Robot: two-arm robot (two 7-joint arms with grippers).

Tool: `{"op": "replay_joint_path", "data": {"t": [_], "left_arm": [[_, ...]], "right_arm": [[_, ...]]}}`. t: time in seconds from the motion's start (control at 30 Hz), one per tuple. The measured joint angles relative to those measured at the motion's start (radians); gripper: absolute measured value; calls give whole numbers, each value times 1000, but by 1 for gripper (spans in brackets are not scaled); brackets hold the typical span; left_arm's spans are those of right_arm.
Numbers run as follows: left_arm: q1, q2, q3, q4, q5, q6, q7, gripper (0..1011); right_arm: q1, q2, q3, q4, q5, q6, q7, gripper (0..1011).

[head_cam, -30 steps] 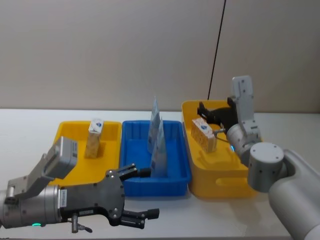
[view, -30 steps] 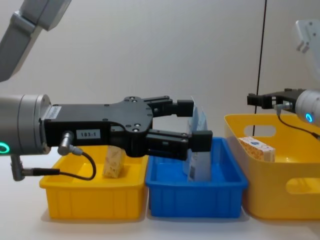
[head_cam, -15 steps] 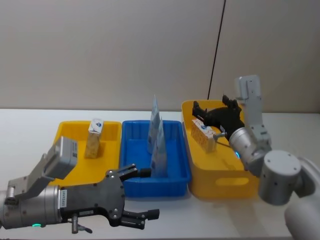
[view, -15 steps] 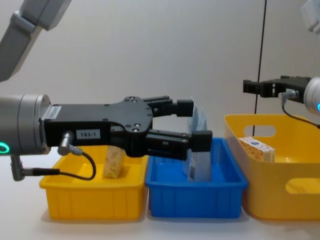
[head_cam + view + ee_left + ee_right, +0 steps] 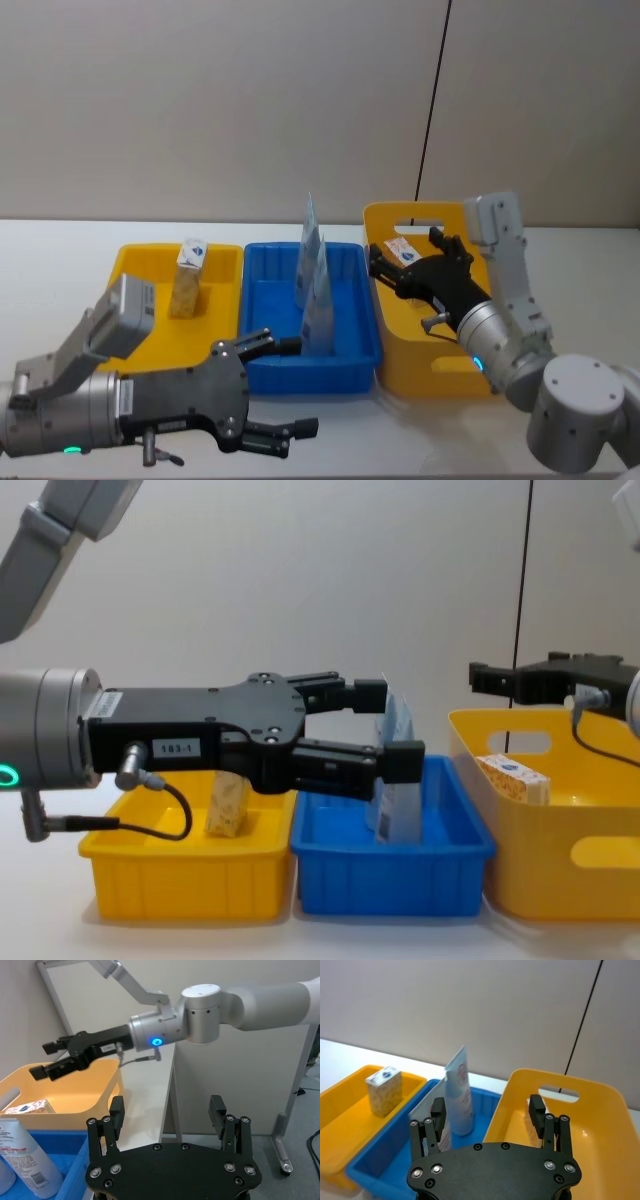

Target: Bimanual collaborative sorting of washing and personal care products

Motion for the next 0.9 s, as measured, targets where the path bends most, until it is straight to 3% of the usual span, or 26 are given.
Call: {"op": "replay_joint_path", "data": {"t": [0.43, 0.9], "left_arm": [[0, 0, 0, 0, 0, 0, 0, 1002], [0, 0, 0, 0, 0, 0, 0, 1002]], "right_arm": [[-99, 9, -14, -106, -27, 19, -23, 1004], [-113, -19, -46, -72, -87, -7, -45, 1003]]}}
